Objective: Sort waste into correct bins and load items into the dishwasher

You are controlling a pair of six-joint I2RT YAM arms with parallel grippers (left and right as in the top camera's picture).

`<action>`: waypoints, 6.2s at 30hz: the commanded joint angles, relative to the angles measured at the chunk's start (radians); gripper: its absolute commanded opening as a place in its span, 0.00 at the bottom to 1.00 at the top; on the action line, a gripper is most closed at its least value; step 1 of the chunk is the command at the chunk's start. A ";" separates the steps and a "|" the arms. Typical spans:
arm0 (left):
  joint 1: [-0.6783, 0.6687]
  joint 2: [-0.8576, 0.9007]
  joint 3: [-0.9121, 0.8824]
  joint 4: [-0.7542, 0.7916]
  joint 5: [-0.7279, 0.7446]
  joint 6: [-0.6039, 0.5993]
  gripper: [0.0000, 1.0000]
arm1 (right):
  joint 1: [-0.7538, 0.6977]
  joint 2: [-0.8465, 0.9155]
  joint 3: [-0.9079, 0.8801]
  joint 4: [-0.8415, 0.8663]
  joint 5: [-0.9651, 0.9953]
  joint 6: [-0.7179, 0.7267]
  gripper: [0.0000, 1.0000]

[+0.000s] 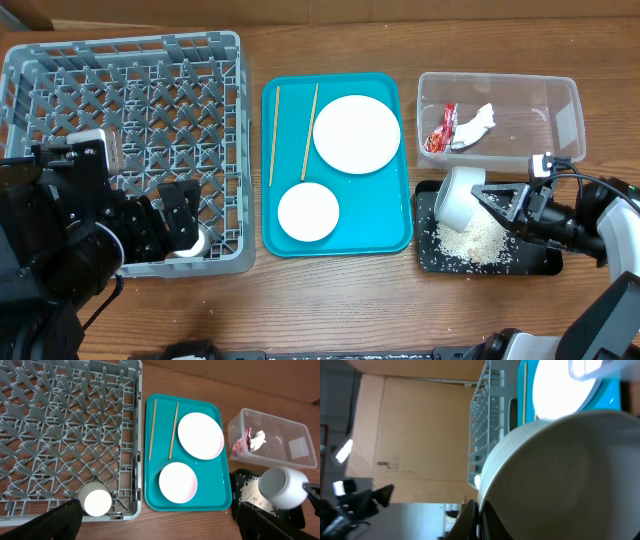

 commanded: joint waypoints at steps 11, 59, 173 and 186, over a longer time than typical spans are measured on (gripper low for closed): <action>-0.006 0.000 0.010 -0.001 0.004 0.019 1.00 | 0.385 -0.142 0.116 -0.121 0.222 0.006 0.04; -0.006 0.000 0.010 -0.001 0.004 0.019 1.00 | 1.251 0.180 0.680 0.327 1.194 0.879 0.45; -0.006 0.013 0.010 -0.001 0.004 0.019 1.00 | 0.450 -1.517 -0.901 1.294 1.361 0.496 1.00; -0.006 0.013 0.010 0.054 0.064 -0.139 1.00 | 0.450 -1.517 -0.901 1.294 1.361 0.497 1.00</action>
